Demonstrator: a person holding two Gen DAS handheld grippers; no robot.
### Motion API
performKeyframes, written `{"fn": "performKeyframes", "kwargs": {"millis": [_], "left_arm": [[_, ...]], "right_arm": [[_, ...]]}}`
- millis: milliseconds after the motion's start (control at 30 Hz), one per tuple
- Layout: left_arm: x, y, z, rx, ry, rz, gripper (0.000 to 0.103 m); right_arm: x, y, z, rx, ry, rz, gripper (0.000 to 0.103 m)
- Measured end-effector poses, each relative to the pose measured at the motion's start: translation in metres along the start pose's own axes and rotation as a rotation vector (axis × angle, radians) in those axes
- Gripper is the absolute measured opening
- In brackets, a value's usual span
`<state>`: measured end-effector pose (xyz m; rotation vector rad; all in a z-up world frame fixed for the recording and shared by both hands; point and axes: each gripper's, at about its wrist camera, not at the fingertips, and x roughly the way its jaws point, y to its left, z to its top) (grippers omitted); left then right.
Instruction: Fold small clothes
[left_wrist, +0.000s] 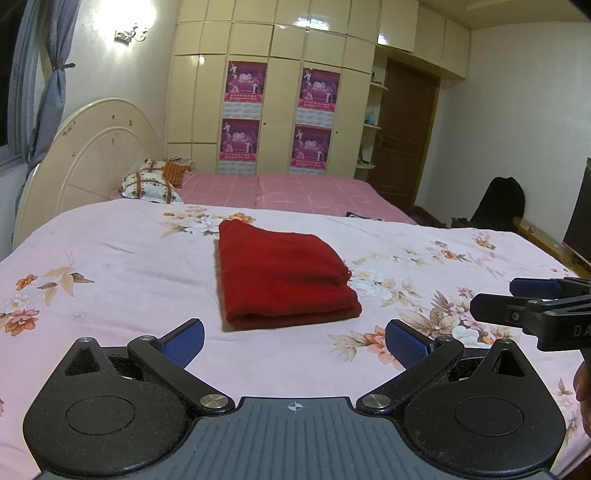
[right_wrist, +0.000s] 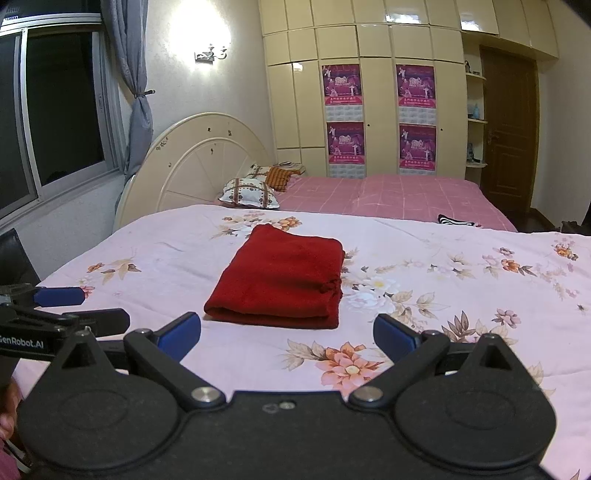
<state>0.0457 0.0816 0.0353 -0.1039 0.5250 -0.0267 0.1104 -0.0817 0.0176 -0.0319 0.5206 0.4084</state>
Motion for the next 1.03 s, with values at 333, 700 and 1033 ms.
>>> {"fn": "performKeyframes", "kwargs": {"millis": [333,700,1033], "left_arm": [[-0.001,0.006,0.002,0.0,-0.007,-0.003,0.103],[-0.003,0.008,0.002,0.018,-0.03,-0.025,0.103],[-0.004,0.011,0.002,0.013,-0.033,-0.028,0.103]], "right_arm": [[0.004,0.005,0.003,-0.013,0.002,0.0,0.1],[0.005,0.006,0.003,-0.015,0.0,0.002,0.1],[0.007,0.009,0.007,-0.027,0.001,0.004,0.1]]}}
